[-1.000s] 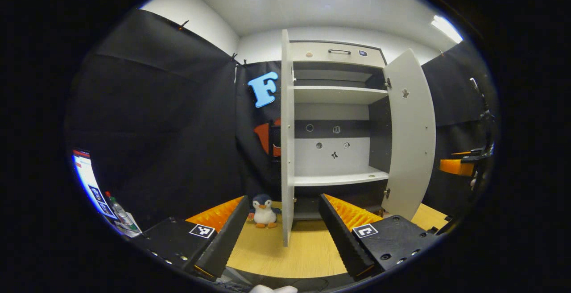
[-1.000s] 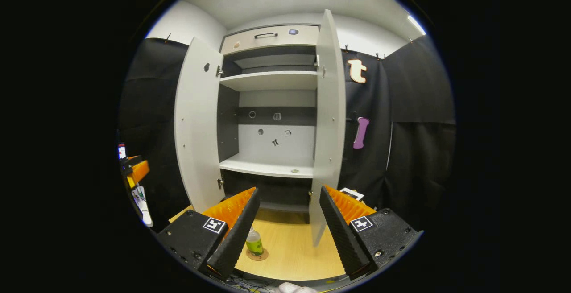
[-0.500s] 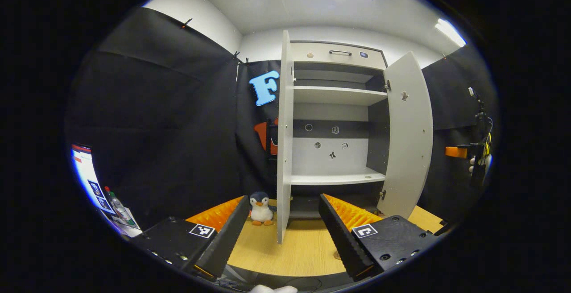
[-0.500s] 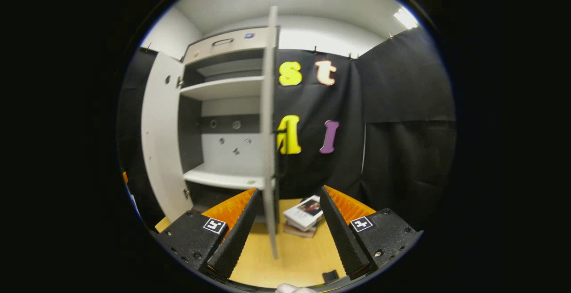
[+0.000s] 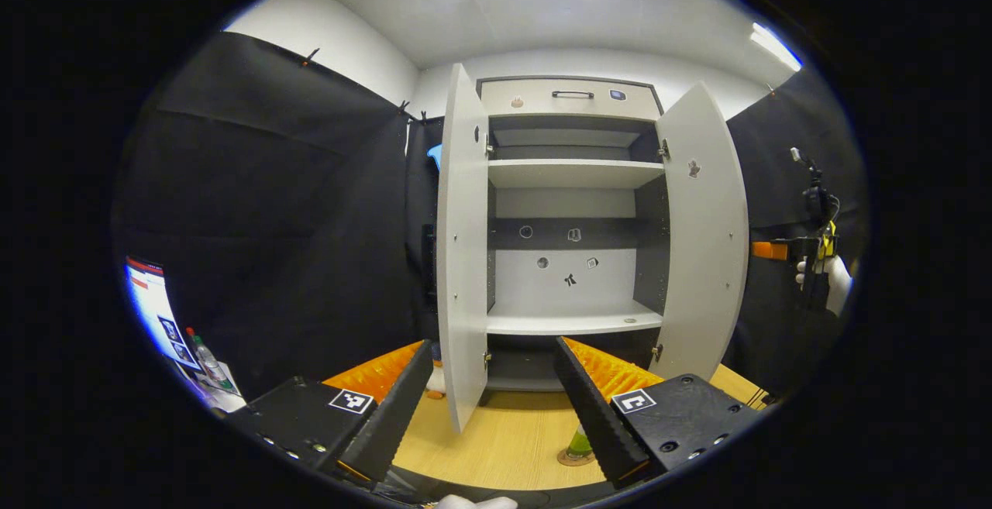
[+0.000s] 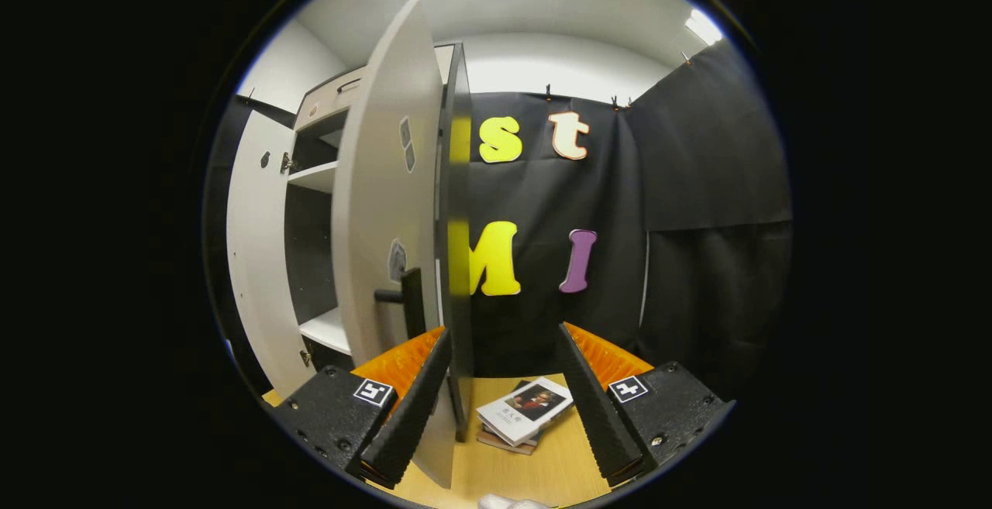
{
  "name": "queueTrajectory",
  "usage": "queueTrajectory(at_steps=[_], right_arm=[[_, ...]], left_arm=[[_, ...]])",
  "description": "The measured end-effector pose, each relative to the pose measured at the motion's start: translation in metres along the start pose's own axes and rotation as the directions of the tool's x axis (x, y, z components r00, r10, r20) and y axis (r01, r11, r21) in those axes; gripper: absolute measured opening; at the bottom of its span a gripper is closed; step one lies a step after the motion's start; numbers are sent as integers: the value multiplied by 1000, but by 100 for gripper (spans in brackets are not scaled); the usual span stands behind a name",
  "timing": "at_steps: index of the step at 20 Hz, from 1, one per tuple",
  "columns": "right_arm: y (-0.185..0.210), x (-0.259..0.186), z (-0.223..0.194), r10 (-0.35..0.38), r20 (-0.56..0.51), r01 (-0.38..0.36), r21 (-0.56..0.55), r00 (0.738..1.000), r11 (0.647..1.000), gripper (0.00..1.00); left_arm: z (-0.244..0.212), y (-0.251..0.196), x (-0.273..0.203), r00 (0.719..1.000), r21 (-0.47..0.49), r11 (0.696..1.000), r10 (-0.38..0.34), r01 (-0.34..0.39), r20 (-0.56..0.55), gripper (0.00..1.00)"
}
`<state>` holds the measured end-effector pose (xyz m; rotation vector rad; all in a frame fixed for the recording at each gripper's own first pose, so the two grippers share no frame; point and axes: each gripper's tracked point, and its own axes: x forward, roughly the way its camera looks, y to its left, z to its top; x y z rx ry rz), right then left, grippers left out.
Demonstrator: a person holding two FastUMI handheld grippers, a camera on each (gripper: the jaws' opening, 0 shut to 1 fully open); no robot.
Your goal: Grasp the bottle in the cabinet with the left hand and place it on the coaster, then close the right door with the right hand and the left door with the left hand.
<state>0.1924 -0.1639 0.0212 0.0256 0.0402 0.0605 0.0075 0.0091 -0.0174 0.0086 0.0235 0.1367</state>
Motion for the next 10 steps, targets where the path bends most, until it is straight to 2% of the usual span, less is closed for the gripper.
queueTrajectory(at_steps=[2,3,4,6,9,10], right_arm=[[5,6,-1,60,-28,-60,-4,998,998,83],[6,8,1,88,-30,-88,-5,996,996,80],[9,8,0,114,-48,-115,-21,992,993,83],[16,10,3,162,-59,-165,-60,985,984,83],[42,9,0,248,-85,-253,-56,965,966,82],[54,9,-2,278,-93,-283,-48,956,958,82]], left_arm=[[-3,-13,1,1000,-4,1000,16,-16,-7,95],[-4,-18,2,1000,-4,1000,25,-25,-12,95],[-7,-23,2,999,-4,999,35,-35,-17,95],[-10,-33,2,998,-3,999,48,-49,-29,95],[-9,-40,4,996,2,997,76,-76,-39,95],[-11,-43,6,996,-3,997,77,-77,-45,99]])
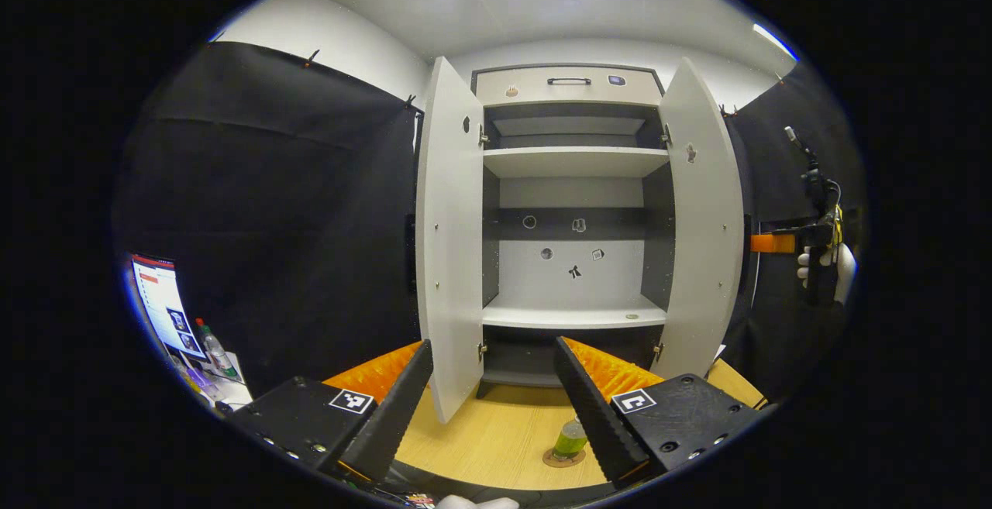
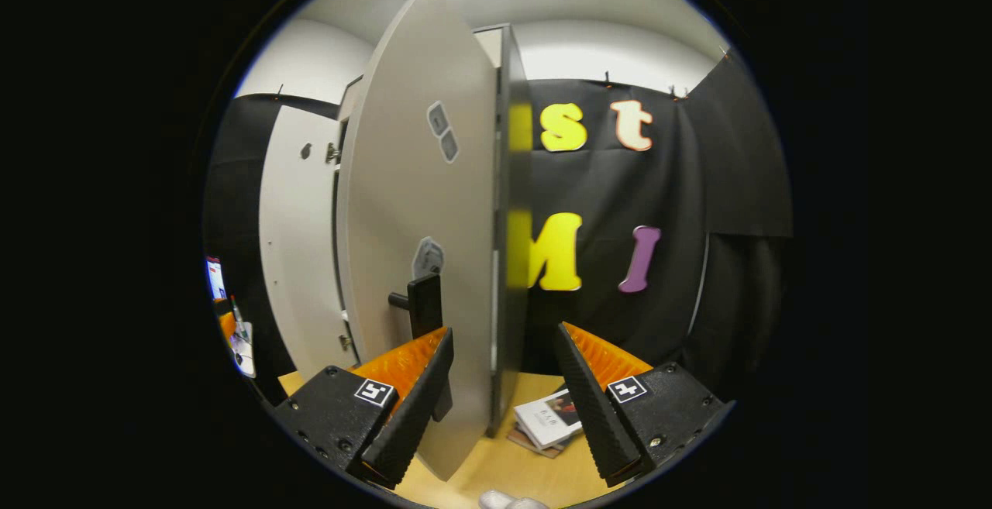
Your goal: Grasp the bottle in the cabinet with the left hand and place it on the coaster, then close the right door with the right hand and the left door with the left hand.
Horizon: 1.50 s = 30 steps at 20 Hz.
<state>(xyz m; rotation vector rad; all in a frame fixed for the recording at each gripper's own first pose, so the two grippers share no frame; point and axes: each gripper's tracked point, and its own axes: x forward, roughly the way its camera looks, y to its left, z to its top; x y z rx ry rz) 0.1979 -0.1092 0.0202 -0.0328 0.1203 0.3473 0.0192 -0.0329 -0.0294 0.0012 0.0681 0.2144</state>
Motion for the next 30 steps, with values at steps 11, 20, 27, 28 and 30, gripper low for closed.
queueTrajectory(at_steps=[11,20,27,28,30], right_arm=[[113,61,6,196,85,-187,-102,977,977,82],[118,57,-1,225,55,-217,-119,973,969,83],[117,-1,-7,126,65,-120,-94,990,988,83],[120,-11,-11,106,61,-101,-77,992,992,83],[128,-29,-19,50,44,-49,-37,998,998,83]], left_arm=[[-7,27,-26,984,3,984,176,-176,-22,96],[-10,71,-32,962,22,962,272,-272,-19,96],[-3,114,22,990,21,990,139,-139,-4,95],[-3,123,34,994,31,993,114,-113,-5,99],[-4,143,59,997,46,996,76,-75,-16,95]])
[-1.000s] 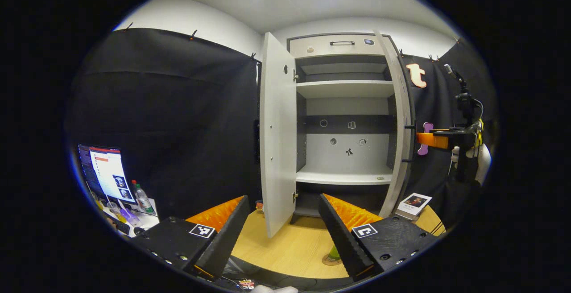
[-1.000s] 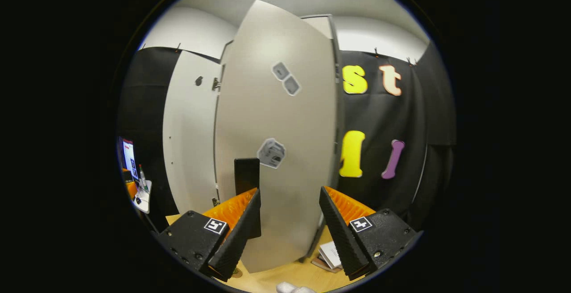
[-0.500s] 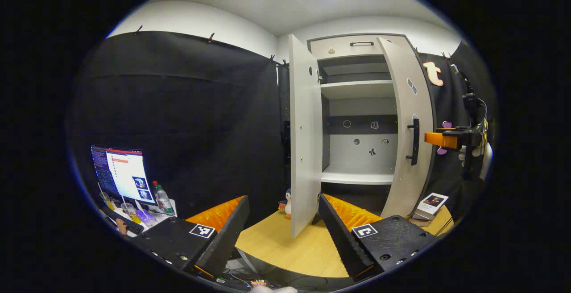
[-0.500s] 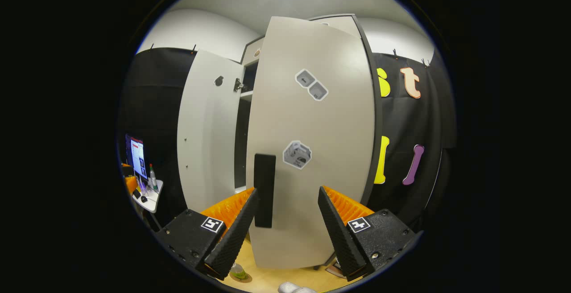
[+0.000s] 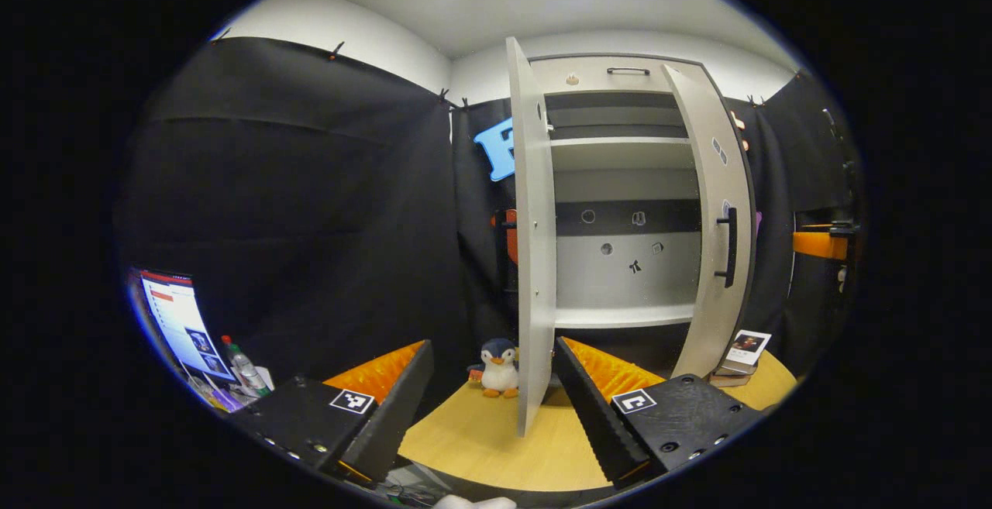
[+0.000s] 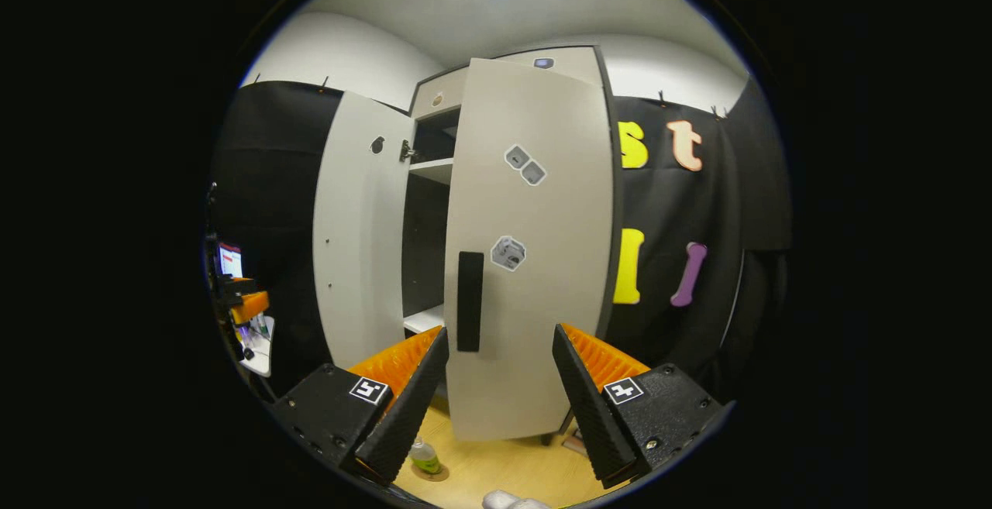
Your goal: Grasp the bottle in the cabinet with the left hand and place it on the coaster, then close the right door with the right hand and the left door with the left hand.
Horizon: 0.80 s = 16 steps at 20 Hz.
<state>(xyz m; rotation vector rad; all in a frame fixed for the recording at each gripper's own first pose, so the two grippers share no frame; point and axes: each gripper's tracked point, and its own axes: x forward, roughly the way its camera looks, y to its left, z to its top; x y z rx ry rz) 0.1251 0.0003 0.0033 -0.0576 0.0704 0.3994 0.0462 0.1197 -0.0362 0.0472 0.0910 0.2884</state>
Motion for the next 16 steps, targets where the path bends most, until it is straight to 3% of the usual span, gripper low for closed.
queueTrajectory(at_steps=[3,8,13,16], right_arm=[[15,-29,-11,-78,-23,78,39,997,996,83],[27,-72,-29,-234,-84,240,66,969,969,83],[46,-102,-32,-324,-111,327,9,939,945,83],[64,-110,-30,-311,-119,315,19,943,949,83]], left_arm=[[0,24,40,998,-11,998,-56,56,2,96],[6,55,95,992,24,992,-125,124,30,95],[25,69,148,987,13,989,-147,147,66,95],[44,63,170,981,7,985,-170,171,94,92]])
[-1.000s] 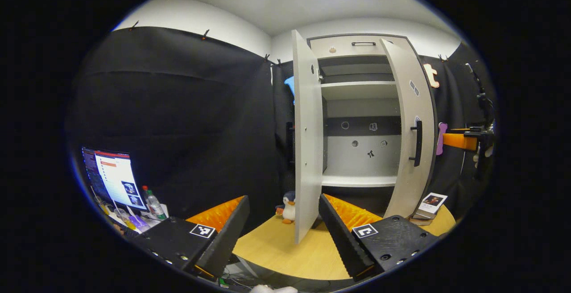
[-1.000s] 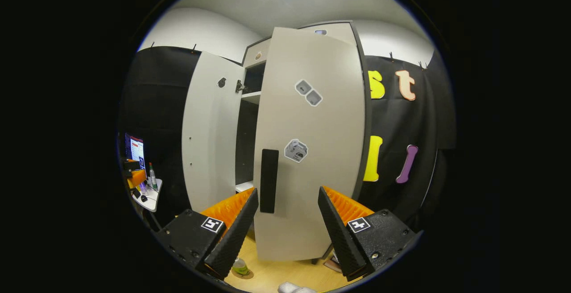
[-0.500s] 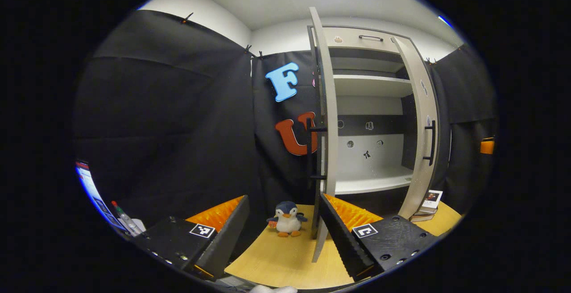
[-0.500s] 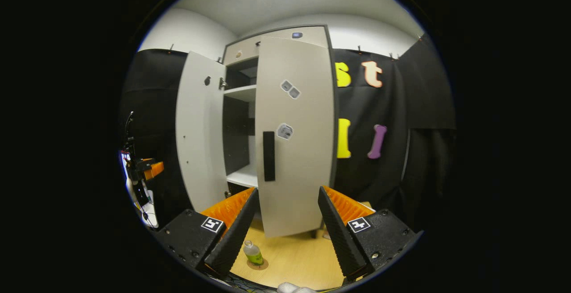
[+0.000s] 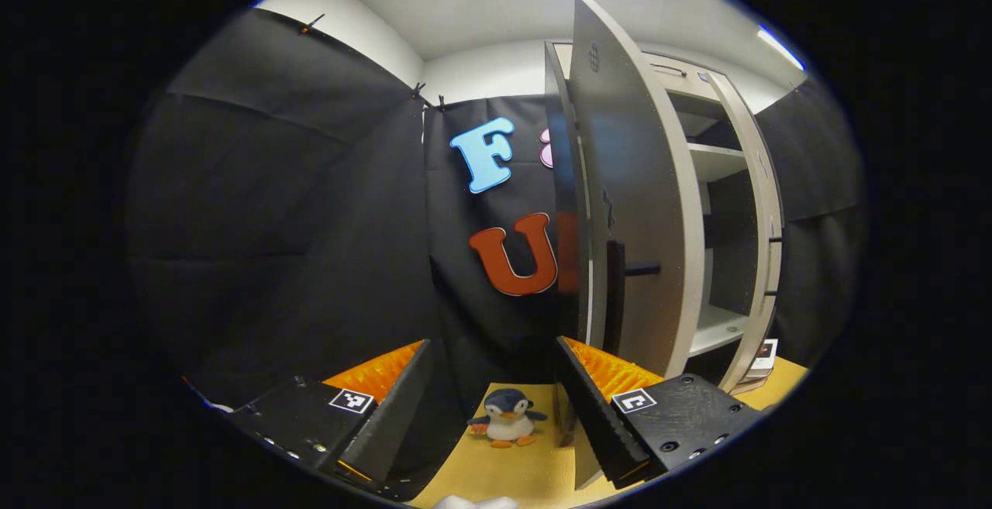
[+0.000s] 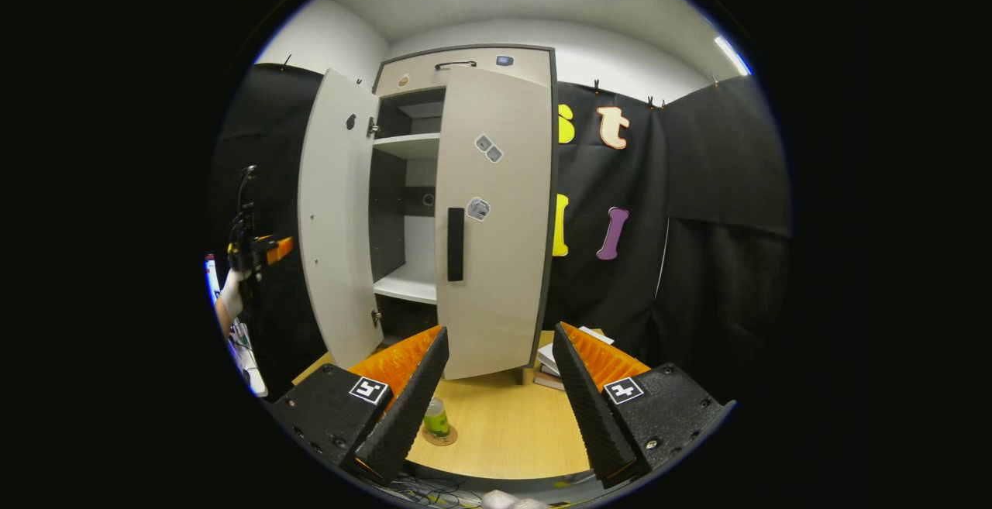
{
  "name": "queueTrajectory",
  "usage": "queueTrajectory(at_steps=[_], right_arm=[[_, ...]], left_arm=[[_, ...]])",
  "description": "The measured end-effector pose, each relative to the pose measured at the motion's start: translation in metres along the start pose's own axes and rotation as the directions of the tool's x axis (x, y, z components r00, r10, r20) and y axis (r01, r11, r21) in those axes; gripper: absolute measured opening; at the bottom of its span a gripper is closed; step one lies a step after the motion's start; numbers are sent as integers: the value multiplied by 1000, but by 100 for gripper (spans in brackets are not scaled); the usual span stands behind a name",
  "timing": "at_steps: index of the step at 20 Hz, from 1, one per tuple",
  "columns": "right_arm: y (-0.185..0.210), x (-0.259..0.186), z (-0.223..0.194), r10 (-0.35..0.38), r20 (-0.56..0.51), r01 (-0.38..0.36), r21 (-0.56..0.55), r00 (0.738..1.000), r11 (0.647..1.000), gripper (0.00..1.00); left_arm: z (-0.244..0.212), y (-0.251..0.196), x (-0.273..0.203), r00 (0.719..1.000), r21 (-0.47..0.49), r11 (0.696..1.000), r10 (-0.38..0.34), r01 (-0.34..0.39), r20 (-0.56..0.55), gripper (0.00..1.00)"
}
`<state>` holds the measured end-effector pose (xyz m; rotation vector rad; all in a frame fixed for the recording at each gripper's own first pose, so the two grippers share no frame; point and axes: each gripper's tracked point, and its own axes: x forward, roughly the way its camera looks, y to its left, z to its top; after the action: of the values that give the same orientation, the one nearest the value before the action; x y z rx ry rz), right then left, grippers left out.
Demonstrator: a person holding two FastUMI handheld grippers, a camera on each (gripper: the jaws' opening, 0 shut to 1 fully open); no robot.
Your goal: Grasp the bottle in the cabinet with the left hand and place it on the coaster, then close the right door with the right hand and the left door with the left hand.
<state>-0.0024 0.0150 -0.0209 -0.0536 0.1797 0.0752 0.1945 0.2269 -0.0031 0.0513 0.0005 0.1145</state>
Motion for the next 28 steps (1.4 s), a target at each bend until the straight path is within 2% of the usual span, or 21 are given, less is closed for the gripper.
queueTrajectory(at_steps=[2,4,5,6,9,12,13,17,21,22,25,28], right_arm=[[1,-3,-2,-7,-10,7,3,1000,1000,83],[-2,-5,-6,-28,-16,28,-9,999,1000,83],[1,-5,-6,-24,-16,24,-12,1000,1000,83],[3,-6,-6,-16,-15,16,-14,1000,1000,83],[9,-5,-8,15,-22,-16,-24,1000,1000,83],[7,-4,-10,36,-27,-37,-22,999,999,83],[4,-4,-10,41,-23,-41,-19,999,999,83],[-3,-5,-13,46,-18,-46,4,999,999,83],[-21,-5,-13,51,-20,-51,-14,998,999,83],[-25,-3,-10,50,-16,-50,-12,999,999,83],[-38,-1,-5,56,-4,-56,3,998,998,83],[-53,1,-1,45,2,-45,-6,999,999,83]], left_arm=[[6,-3,6,1000,8,1000,-15,14,15,95],[11,-21,14,997,4,997,-80,80,18,99],[10,-22,16,997,21,997,-79,78,22,99],[14,-18,16,997,31,997,-73,72,33,89],[13,-19,14,998,13,998,-59,58,27,88],[15,-23,9,999,38,999,-33,33,21,88],[15,-25,8,999,42,999,-31,30,18,84],[16,-42,1,999,25,999,-43,43,12,88],[19,-76,-7,997,26,996,-81,81,13,88],[18,-87,-6,995,25,995,-96,96,13,92],[17,-124,-5,991,29,991,-133,133,4,85],[26,-147,0,992,68,990,-127,125,24,92]])
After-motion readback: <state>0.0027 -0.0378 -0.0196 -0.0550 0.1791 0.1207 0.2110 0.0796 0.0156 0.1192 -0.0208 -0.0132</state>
